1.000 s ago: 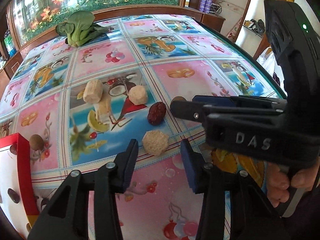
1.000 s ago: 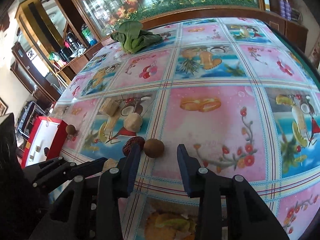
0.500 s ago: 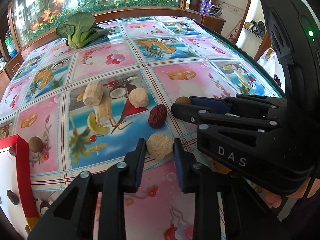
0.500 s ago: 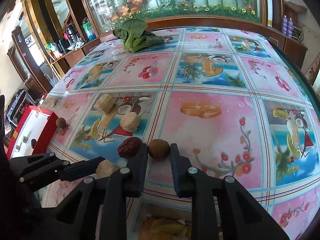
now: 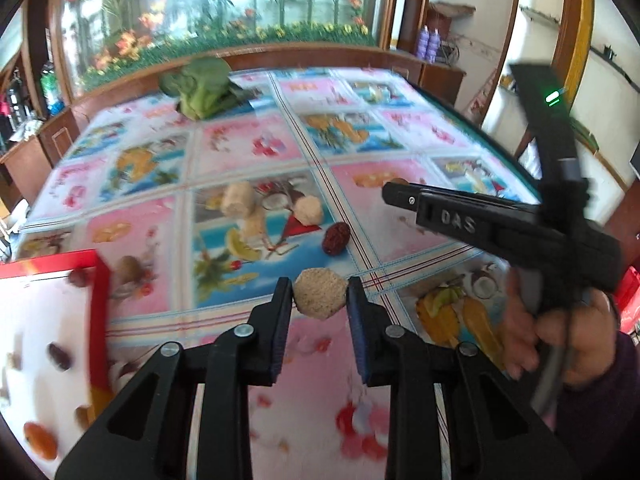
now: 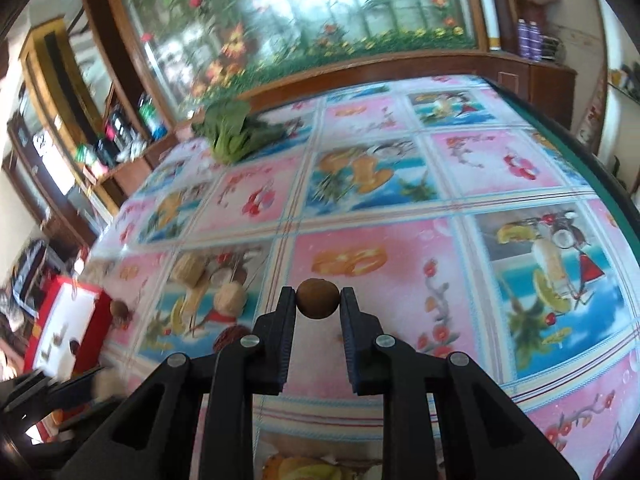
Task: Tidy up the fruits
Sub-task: 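Carry the kiwi over the tray with the right tool while the left tool carries the cookie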
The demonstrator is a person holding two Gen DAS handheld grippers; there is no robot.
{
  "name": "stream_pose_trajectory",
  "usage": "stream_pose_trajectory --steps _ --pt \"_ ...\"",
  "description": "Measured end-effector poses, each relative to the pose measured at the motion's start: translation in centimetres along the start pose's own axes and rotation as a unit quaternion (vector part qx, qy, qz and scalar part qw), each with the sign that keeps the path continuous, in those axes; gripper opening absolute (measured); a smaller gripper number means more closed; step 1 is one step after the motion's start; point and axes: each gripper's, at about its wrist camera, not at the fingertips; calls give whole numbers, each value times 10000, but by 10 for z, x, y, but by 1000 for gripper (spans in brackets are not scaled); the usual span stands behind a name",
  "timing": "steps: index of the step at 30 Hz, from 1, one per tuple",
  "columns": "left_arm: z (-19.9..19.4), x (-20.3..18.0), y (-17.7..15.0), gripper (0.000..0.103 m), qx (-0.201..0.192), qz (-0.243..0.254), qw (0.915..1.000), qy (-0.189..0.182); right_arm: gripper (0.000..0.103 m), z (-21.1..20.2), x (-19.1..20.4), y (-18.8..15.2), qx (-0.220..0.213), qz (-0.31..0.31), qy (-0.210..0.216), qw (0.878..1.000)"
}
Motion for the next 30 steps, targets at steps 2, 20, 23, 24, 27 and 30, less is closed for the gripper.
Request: stream_pose_trajectory --steps 2,20,23,24,27,30 --pt "-22 4 -7 29 -201 -40 9998 28 21 -7 -5 1 -208 140 -1 9997" --pt "-169 115 -102 29 -1239 -933 9808 1183 21 -50 113 -51 -259 -471 1291 9902" --pt "-178 142 -116 29 -1258 -1247 9732 1465 20 -51 149 -59 -120 -780 1626 9835" --pt "-180 150 -120 29 -1268 -1348 9705 1544 20 -51 164 -62 -55 -908 1753 9803" --pt "-184 168 -127 30 -1277 -1537 9652 1686 20 -47 195 -67 149 -1128 2042 9723" --pt "-185 182 -132 29 -1292 -1687 9605 1799 20 -45 221 -74 273 -1314 2224 9657"
Point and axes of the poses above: each gripper's, at about its wrist camera, not at the fingertips, and z roughly the way its jaws point, x to its left, y to its top, and after that the axes turned 3 degrees about x, right-handed
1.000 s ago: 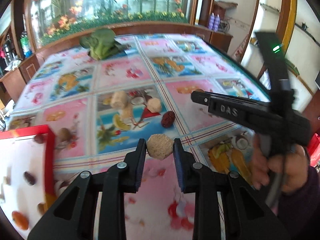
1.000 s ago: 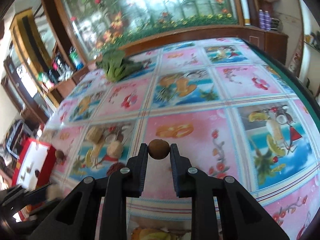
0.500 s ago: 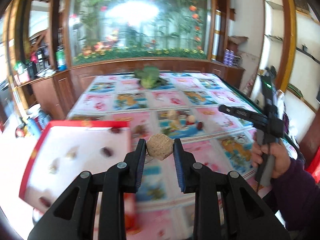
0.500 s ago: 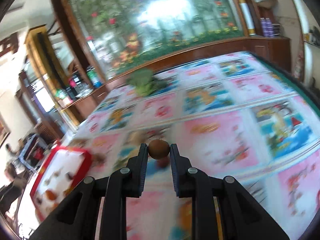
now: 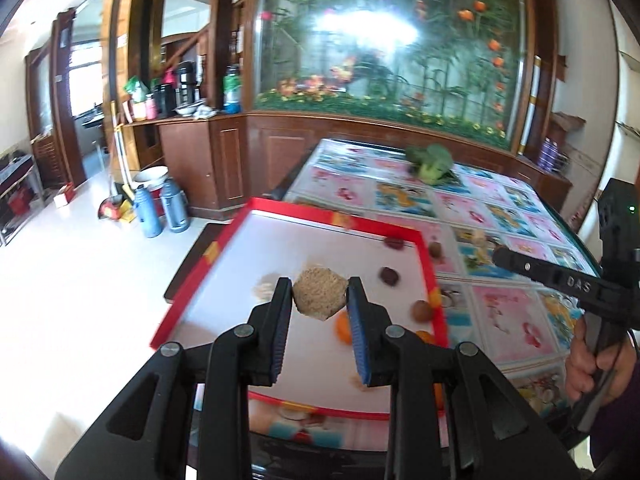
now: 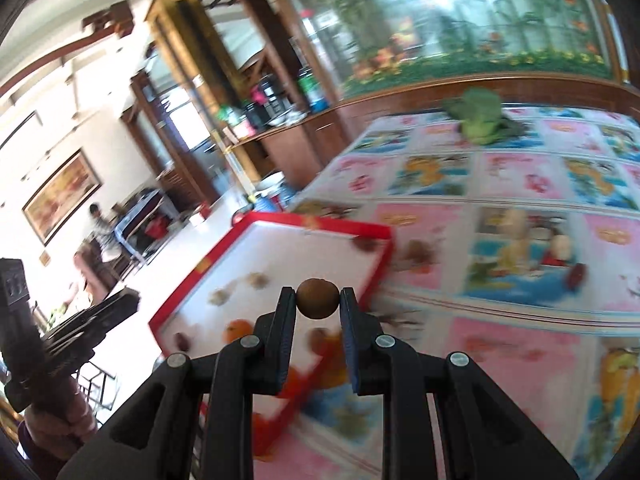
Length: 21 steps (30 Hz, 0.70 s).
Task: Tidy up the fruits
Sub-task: 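Carry the kiwi over the tray with the right tool while the left tool carries the cookie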
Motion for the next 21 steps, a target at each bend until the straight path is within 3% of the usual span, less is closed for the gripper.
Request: stream_pose_trajectory --steps 9,21 --pt "4 21 -8 30 105 -130 9998 78 21 12 59 -14 43 -804 291 9963" --pt "25 34 -22 30 584 -166 9981 75 21 45 62 -44 594 -998 118 9932"
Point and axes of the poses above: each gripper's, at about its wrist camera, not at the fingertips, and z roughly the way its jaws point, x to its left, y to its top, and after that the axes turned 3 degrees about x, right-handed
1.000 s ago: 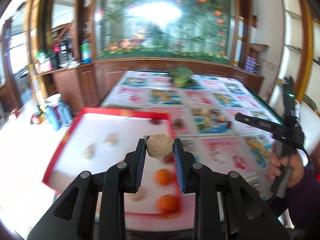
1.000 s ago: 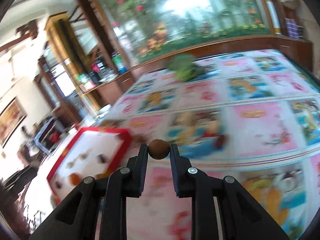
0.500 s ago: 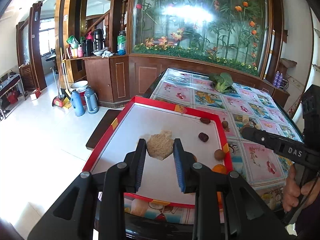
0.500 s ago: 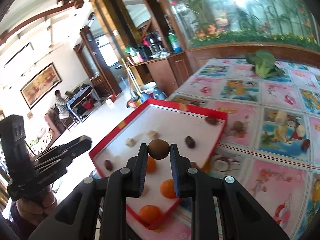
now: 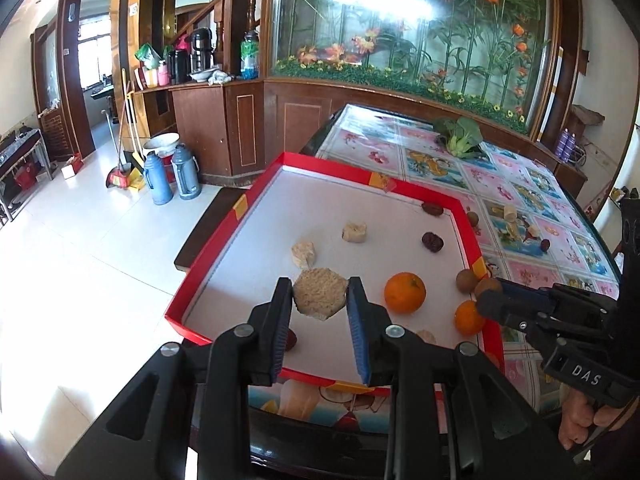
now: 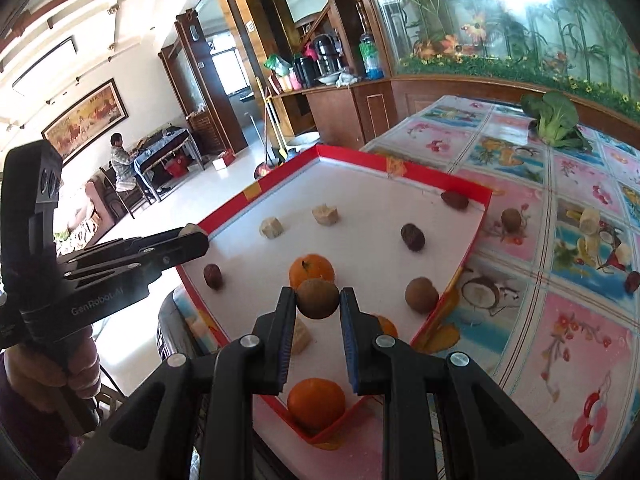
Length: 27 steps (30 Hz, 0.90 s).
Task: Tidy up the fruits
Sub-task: 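Carry the kiwi over the tray with the right tool while the left tool carries the cookie, then open the right tool to drop the kiwi in the tray while the left tool releases the cookie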
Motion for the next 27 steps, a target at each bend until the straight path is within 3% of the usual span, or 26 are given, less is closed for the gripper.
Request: stream_pose_trajectory --steps 7,17,27 --pt "18 -11 -1 30 271 183 9995 -48 20 20 2 4 203 -92 -85 9997" --pt "48 -10 1 30 700 249 9966 368 20 41 -8 19 456 28 -489 9978" --pt "63 -10 2 30 995 226 9938 446 21 69 -21 32 1028 316 -726 9915"
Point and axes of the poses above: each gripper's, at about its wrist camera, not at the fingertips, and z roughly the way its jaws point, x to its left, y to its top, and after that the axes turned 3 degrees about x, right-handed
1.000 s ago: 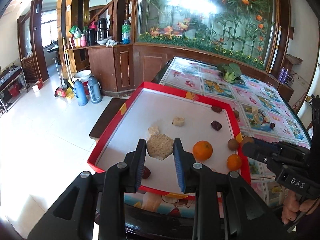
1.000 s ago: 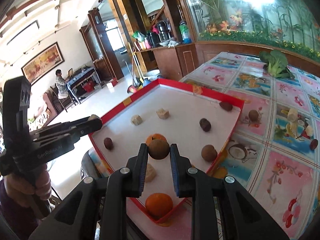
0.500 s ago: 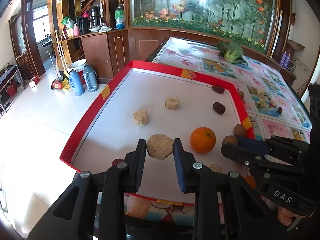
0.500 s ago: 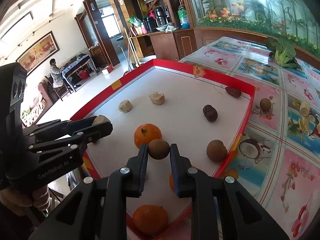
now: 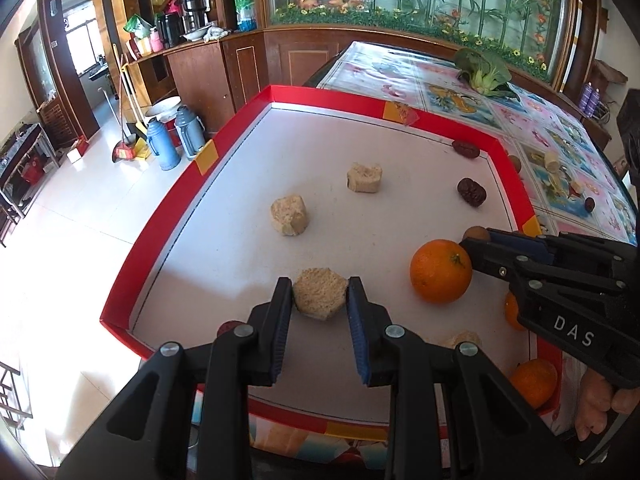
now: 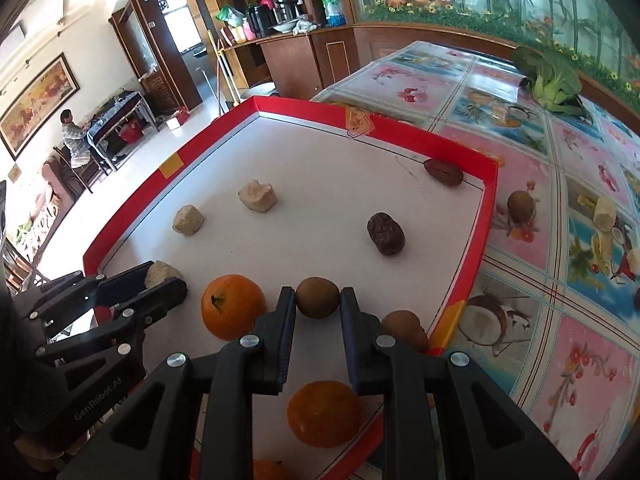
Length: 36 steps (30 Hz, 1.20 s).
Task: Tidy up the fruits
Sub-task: 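Open the right tool to drop the kiwi in the tray while the left tool releases the cookie, then grasp a dark red date with the right tool while the left tool grasps a brown kiwi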
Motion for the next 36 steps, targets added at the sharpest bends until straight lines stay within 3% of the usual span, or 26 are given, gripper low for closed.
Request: stream_pose_trajectory --steps 5,7,13,16,19,27,31,36 --pt "0 -1 2 34 43 -58 10000 50 22 -5 -5 -1 34 75 121 9999" --pt "-2 -1 2 56 33 -99 9999 116 24 -16 -12 -3 -140 150 222 9995" --pt "-21 -4 5 74 -248 -181 9993 214 29 -63 -49 -15 -929 344 265 9947" --pt "-31 -13 8 78 -377 -104 9990 197 41 -85 -78 -27 -1304 500 -32 9902" --pt "-37 -31 8 78 -445 102 9989 81 41 -102 -115 -40 -1486 744 -347 9855" --pt "-49 -93 15 79 -531 767 9952 -287 41 -128 -210 -68 -1484 1754 -879 9693" --pt "-53 -128 21 79 -567 1130 9909 -467 41 -126 -235 -70 -1417 2148 -794 9631" --pt "-53 -172 27 80 -557 1466 9845 -783 41 -114 -236 -62 -1214 2079 -852 9668"
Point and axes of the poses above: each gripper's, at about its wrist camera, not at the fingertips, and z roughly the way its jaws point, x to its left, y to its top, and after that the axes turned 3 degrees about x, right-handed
